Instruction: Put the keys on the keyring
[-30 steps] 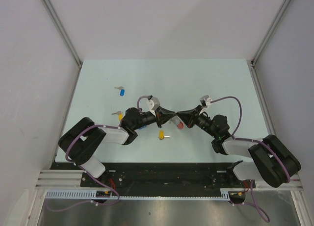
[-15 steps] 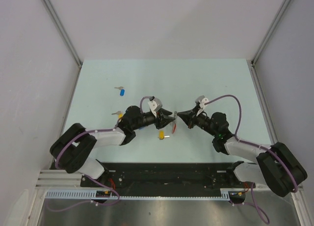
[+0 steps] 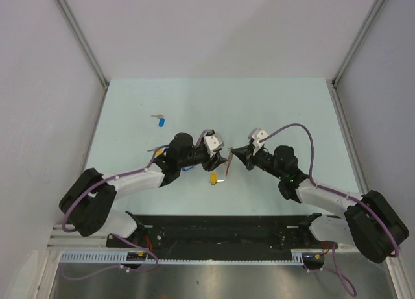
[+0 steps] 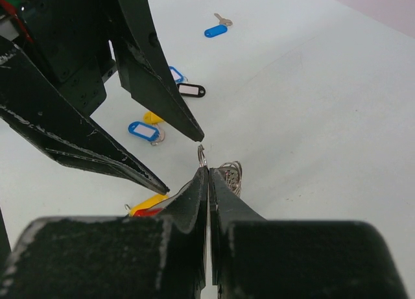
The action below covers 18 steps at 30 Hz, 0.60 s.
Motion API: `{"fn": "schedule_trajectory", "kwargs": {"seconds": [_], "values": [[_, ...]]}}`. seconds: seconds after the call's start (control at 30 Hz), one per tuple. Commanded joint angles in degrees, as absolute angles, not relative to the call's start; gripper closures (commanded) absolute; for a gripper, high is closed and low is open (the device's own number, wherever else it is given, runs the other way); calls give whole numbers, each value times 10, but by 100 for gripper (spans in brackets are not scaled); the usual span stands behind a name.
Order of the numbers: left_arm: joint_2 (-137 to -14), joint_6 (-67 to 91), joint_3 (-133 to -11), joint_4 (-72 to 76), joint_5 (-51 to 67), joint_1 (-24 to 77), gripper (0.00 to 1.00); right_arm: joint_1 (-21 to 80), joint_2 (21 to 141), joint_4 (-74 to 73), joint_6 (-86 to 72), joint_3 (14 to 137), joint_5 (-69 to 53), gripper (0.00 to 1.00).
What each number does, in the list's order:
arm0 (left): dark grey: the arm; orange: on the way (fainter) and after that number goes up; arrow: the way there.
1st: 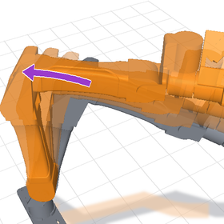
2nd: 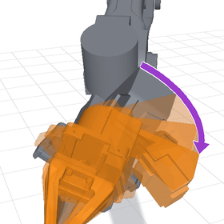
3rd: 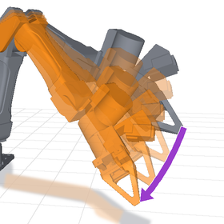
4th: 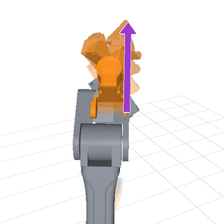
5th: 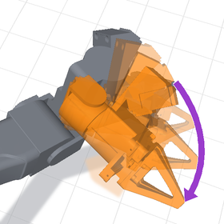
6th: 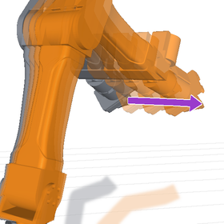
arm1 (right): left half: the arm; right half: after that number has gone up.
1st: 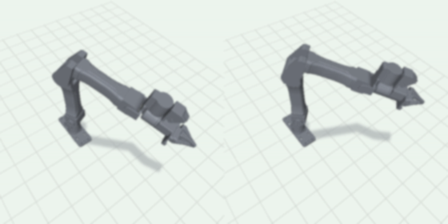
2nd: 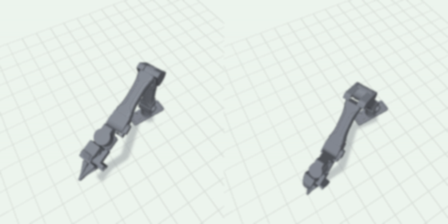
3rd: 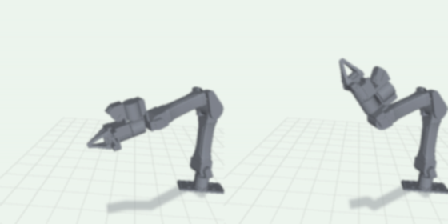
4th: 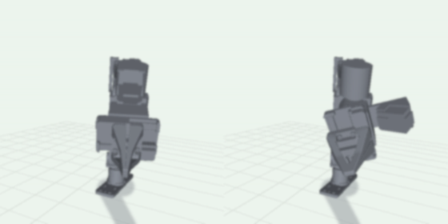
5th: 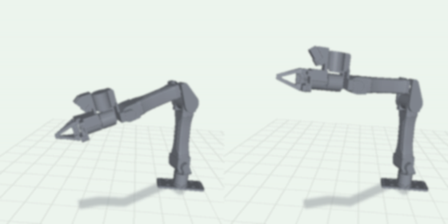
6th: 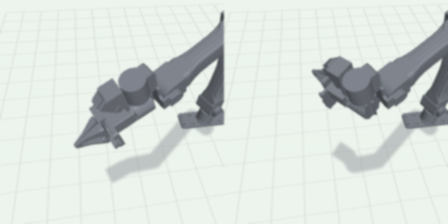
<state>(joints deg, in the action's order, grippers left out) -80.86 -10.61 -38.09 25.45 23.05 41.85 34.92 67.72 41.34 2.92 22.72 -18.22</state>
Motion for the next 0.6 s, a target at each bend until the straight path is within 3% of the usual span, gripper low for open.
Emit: {"fn": "schedule_trajectory", "kwargs": {"seconds": [0.0, 0.57], "values": [[-779, -182, -404, 229, 210, 420, 47, 354, 668, 375, 66, 244, -171, 100], [-811, -189, -438, 297, 214, 424, 52, 355, 674, 380, 63, 248, -171, 100]]}}
